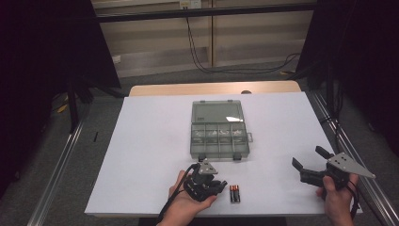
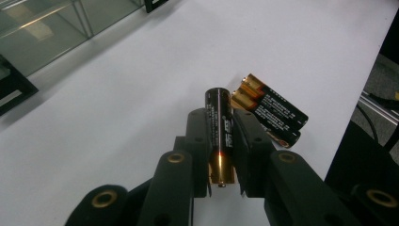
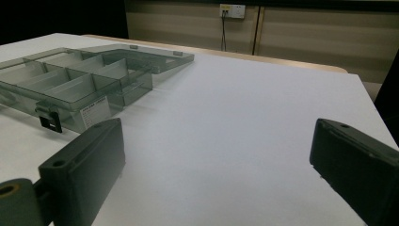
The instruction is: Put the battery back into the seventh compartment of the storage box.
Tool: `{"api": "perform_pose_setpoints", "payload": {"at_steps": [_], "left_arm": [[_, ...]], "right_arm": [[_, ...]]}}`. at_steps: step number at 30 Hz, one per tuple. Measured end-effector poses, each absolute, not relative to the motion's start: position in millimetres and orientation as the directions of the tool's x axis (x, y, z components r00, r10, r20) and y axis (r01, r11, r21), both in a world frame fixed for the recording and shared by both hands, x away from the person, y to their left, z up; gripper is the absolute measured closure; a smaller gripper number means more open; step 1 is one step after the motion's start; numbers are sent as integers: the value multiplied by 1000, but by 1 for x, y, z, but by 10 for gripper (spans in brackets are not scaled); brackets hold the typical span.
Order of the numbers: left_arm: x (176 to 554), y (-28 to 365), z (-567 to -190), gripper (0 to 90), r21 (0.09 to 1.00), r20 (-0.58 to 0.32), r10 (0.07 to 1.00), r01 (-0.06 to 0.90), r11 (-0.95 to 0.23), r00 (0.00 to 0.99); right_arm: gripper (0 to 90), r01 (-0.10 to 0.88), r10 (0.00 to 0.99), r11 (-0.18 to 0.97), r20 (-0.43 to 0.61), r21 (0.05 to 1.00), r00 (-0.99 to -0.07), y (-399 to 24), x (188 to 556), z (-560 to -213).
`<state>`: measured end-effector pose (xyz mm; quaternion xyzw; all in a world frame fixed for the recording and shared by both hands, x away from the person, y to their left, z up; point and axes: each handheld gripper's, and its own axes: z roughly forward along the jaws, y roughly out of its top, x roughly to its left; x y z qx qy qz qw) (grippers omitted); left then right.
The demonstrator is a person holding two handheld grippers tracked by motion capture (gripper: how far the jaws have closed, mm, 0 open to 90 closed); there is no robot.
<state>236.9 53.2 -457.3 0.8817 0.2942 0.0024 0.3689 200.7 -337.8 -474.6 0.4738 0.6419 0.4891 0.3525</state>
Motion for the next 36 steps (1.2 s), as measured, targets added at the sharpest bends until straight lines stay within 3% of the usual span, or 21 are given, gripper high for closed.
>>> {"api": "perform_pose_setpoints", "payload": {"at_steps": [36], "left_arm": [[279, 55, -430, 772, 691, -224, 545, 526, -496, 808]], "right_arm": [[32, 257, 952, 78, 5, 963, -307, -337, 200, -475]]}}
